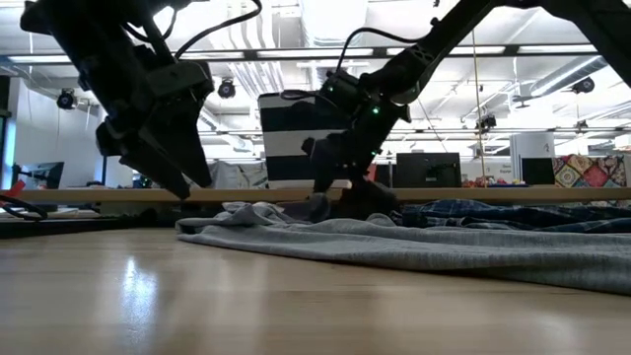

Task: Fold Laundry from Bin
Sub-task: Fold the gray shirt

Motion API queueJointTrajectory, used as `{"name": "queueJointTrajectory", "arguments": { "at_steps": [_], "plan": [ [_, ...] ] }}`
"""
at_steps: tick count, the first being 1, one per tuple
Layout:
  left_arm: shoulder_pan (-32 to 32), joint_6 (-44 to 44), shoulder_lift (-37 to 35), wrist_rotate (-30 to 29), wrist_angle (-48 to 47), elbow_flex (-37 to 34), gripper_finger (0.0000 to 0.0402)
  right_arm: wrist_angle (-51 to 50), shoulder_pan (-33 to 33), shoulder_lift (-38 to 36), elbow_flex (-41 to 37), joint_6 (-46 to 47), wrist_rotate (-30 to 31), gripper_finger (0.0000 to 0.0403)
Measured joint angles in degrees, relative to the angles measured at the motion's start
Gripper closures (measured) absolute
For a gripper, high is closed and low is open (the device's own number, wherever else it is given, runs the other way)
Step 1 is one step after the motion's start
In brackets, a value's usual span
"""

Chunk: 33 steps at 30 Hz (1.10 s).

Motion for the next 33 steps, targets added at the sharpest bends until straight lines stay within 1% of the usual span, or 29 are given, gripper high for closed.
{"name": "queueJointTrajectory", "arguments": {
  "at_steps": [3,5,8,13,18,20,22,24,26,30,33],
  "plan": [
    [-0.2,-0.2,0.0,0.0,-0.2,0.0,0.0125,0.2,0.0,0.0,0.6,0.2,2.4,0.0179],
    [-0.2,-0.2,0.0,0.0,-0.3,0.0,0.0125,0.3,0.0,-0.2,1.5,2.1,3.7,0.0179],
    [-0.2,-0.2,0.0,-0.1,-0.3,0.0,0.0125,0.5,-0.2,-0.4,3.0,4.8,3.6,0.0178],
    [-0.2,-0.2,0.0,-0.1,-0.3,0.0,0.0126,0.9,-0.8,-0.4,4.4,4.9,1.9,0.0177],
    [-0.3,-1.2,0.0,-0.2,-0.3,0.0,0.0127,-0.3,-1.3,-0.4,3.6,2.2,-2.5,0.0177],
    [-0.8,-1.8,-0.1,-1.7,-0.3,0.0,0.0128,-1.0,-1.2,-0.4,3.5,0.3,-4.6,0.0179],
    [-1.8,-3.2,-0.6,-4.4,-0.5,0.0,0.0128,-0.8,-1.1,-0.2,3.4,-0.7,-5.2,0.0185],
    [-3.1,-5.4,-0.9,-7.8,-0.3,0.0,0.0128,-0.7,-1.1,0.1,3.4,-0.4,-5.4,0.0197],
    [-4.8,-5.5,-0.5,-10.6,0.6,0.0,0.0128,-1.2,-1.2,0.2,3.2,0.5,-5.5,0.0218],
    [-6.9,2.7,4.2,-13.8,2.0,0.0,0.0128,-0.8,-1.3,0.2,3.2,3.8,-5.9,0.0282],
    [-6.8,6.2,8.9,-16.9,2.6,0.3,0.0128,-1.0,-1.2,0.2,3.2,6.5,-5.7,0.0338]
  ]
}}
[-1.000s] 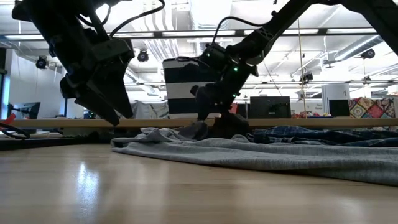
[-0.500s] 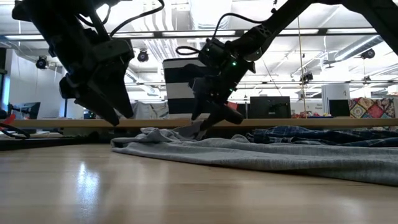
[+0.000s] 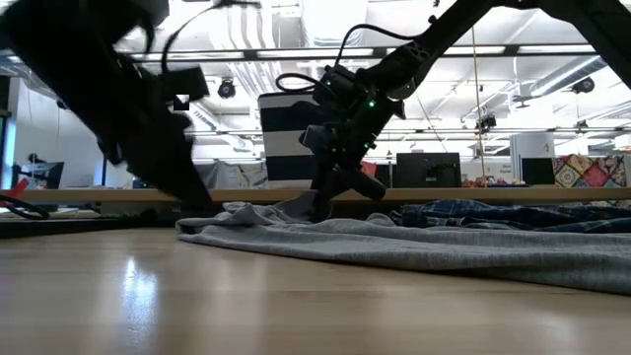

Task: Fold Laundry from Bin
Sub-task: Fold the gray shirt

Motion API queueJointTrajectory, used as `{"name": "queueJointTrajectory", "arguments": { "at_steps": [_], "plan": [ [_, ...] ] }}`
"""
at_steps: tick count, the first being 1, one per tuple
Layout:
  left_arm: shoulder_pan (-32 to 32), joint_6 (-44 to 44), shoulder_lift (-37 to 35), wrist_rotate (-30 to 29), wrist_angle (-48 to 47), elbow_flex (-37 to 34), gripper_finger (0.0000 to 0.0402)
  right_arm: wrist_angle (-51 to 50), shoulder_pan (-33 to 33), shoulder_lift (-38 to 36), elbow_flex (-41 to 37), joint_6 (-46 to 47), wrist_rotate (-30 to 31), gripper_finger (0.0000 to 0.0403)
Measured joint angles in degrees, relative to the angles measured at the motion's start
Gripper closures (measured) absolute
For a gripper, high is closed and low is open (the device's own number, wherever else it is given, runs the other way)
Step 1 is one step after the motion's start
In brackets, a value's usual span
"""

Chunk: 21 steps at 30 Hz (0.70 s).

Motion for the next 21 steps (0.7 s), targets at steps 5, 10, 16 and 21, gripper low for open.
{"name": "queueJointTrajectory", "arguments": {
  "at_steps": [5,10,16,21],
  "plan": [
    [1.9,0.5,8.9,-5.2,1.0,3.5,0.0128,0.0,0.2,0.0,0.0,2.5,2.2,0.0388],
    [3.6,-3.9,12.9,-7.2,0.8,7.3,0.0130,0.1,0.1,0.0,0.0,3.0,2.9,0.0390],
    [4.8,-7.7,12.5,-12.2,0.4,6.0,0.0144,0.1,0.1,0.0,0.1,4.1,2.9,0.0390],
    [7.6,-5.5,12.5,-11.6,2.0,5.4,0.0173,0.1,0.1,0.0,0.1,4.6,2.8,0.0390]
  ]
}}
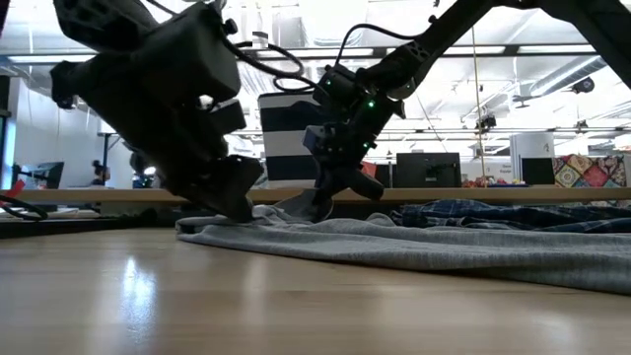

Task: Fold Laundry from Bin
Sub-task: Fold the gray shirt

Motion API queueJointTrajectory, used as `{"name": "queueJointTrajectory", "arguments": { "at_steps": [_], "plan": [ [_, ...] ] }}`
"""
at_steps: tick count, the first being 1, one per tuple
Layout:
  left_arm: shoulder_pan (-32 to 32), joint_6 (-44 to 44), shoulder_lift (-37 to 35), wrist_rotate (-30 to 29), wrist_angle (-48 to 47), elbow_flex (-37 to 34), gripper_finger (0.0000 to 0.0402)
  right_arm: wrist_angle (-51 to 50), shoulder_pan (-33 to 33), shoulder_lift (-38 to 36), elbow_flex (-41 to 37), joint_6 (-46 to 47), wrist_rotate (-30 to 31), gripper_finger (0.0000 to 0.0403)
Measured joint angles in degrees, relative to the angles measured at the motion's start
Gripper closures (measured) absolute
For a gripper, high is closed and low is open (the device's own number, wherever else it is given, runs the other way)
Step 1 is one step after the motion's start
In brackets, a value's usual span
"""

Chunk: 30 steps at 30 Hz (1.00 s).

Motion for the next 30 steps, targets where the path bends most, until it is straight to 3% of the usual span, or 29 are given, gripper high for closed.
{"name": "queueJointTrajectory", "arguments": {
  "at_steps": [5,9,19,23,30],
  "plan": [
    [0.6,6.7,-0.1,1.1,2.0,0.1,0.0193,0.0,0.0,0.0,0.0,3.7,0.0,0.0390],
    [0.3,7.5,-1.1,7.5,2.0,0.6,0.0188,0.0,0.1,0.0,0.0,4.9,0.0,0.0390],
    [1.6,5.7,-8.7,11.5,1.9,-0.7,0.0132,0.8,0.1,0.0,0.1,6.6,0.0,0.0390],
    [2.6,2.0,-9.1,18.2,2.6,-2.7,0.0120,2.2,0.1,0.0,0.1,9.1,-0.3,0.0390],
    [3.7,0.7,-8.0,19.7,8.7,-3.7,0.0118,4.5,0.1,0.0,0.1,10.1,-0.4,0.0390]
  ]
}}
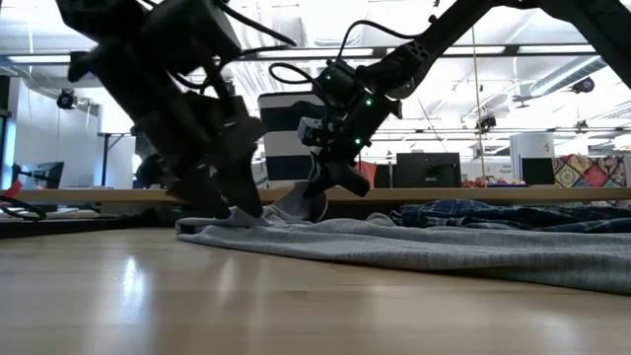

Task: Fold Laundry from Bin
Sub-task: Fold the gray shirt

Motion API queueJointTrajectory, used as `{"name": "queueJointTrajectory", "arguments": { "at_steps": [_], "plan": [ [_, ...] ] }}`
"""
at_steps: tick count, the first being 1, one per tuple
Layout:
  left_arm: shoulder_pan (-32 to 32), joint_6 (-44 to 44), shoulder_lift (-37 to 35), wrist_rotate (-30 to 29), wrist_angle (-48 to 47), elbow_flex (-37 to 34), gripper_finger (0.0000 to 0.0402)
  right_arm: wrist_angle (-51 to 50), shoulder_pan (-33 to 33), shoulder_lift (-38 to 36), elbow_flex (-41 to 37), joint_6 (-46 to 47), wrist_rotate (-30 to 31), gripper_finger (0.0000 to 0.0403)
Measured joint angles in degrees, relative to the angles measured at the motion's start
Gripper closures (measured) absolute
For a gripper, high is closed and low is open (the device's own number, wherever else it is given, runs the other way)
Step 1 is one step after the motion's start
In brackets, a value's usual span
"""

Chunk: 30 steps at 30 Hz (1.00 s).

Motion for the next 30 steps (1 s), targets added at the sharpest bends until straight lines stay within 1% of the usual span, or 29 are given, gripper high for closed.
{"name": "queueJointTrajectory", "arguments": {
  "at_steps": [3,5,8,12,16,19,24,30],
  "plan": [
    [1.4,-1.3,0.2,0.0,1.7,0.0,0.0118,0.2,0.0,0.0,0.0,0.0,0.0,0.0390],
    [2.3,-0.5,0.2,0.0,3.9,0.0,0.0119,0.2,0.0,0.0,0.0,0.3,0.0,0.0390],
    [3.2,3.2,0.2,0.1,7.8,0.0,0.0125,0.2,0.0,0.0,0.0,0.7,0.0,0.0390],
    [3.4,8.3,0.1,1.6,8.3,0.9,0.0134,0.2,0.0,0.0,0.0,0.7,0.0,0.0390],
    [3.2,15.9,0.1,5.4,7.5,1.1,0.0140,0.2,0.0,0.0,0.0,0.7,0.0,0.0390],
    [3.2,19.0,0.1,5.8,2.9,1.6,0.0141,0.2,0.0,0.0,0.0,0.7,0.0,0.0390],
    [3.4,19.6,0.1,3.3,-2.4,2.4,0.0141,0.2,0.0,0.0,0.0,0.9,0.0,0.0390],
    [3.4,19.6,0.3,3.5,-0.1,2.5,0.0144,0.2,0.0,0.0,0.0,0.9,0.0,0.0390]
  ]
}}
